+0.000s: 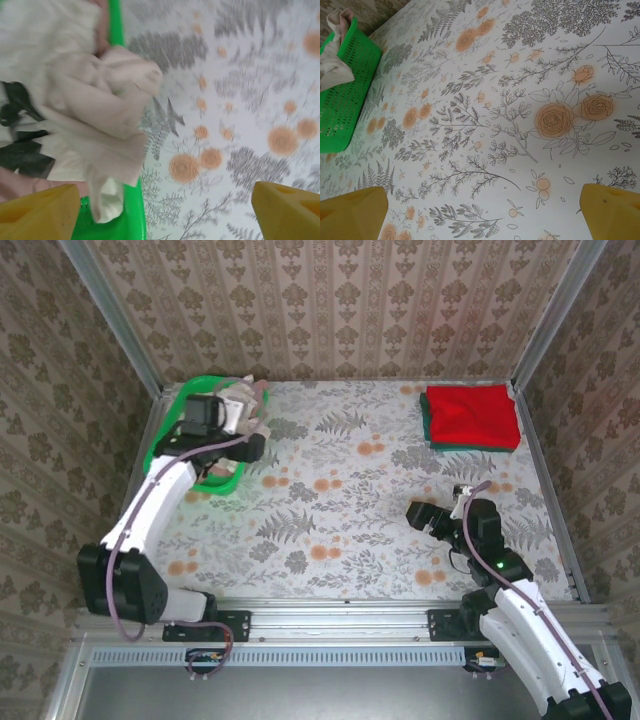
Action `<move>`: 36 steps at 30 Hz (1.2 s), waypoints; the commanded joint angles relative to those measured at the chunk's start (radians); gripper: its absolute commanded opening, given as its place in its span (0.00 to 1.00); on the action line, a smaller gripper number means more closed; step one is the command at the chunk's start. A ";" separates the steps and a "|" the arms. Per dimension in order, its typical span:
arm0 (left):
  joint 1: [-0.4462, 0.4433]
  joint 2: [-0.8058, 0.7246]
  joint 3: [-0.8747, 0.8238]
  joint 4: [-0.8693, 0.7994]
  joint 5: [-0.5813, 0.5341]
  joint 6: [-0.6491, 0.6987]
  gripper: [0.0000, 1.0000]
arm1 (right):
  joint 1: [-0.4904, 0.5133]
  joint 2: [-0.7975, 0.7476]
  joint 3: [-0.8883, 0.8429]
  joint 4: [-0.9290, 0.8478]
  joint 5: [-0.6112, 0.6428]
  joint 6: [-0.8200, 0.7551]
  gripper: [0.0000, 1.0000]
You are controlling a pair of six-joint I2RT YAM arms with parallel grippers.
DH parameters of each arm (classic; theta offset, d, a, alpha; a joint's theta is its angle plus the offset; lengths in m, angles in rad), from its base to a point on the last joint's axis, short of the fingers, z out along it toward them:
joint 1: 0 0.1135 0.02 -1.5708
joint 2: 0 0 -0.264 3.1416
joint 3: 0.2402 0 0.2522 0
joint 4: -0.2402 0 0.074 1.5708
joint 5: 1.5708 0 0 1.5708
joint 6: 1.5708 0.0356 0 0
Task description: Fold and stack the t-shirts
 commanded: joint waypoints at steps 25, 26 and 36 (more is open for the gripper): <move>0.249 0.403 0.243 -0.048 -0.257 -0.057 0.10 | 0.006 -0.014 -0.003 -0.030 0.024 -0.026 1.00; 0.257 0.409 0.250 -0.043 -0.271 -0.063 0.10 | 0.007 -0.015 -0.003 -0.030 0.025 -0.026 1.00; 0.257 0.450 0.324 -0.067 -0.277 -0.047 0.27 | 0.006 -0.008 0.006 -0.026 0.032 -0.031 1.00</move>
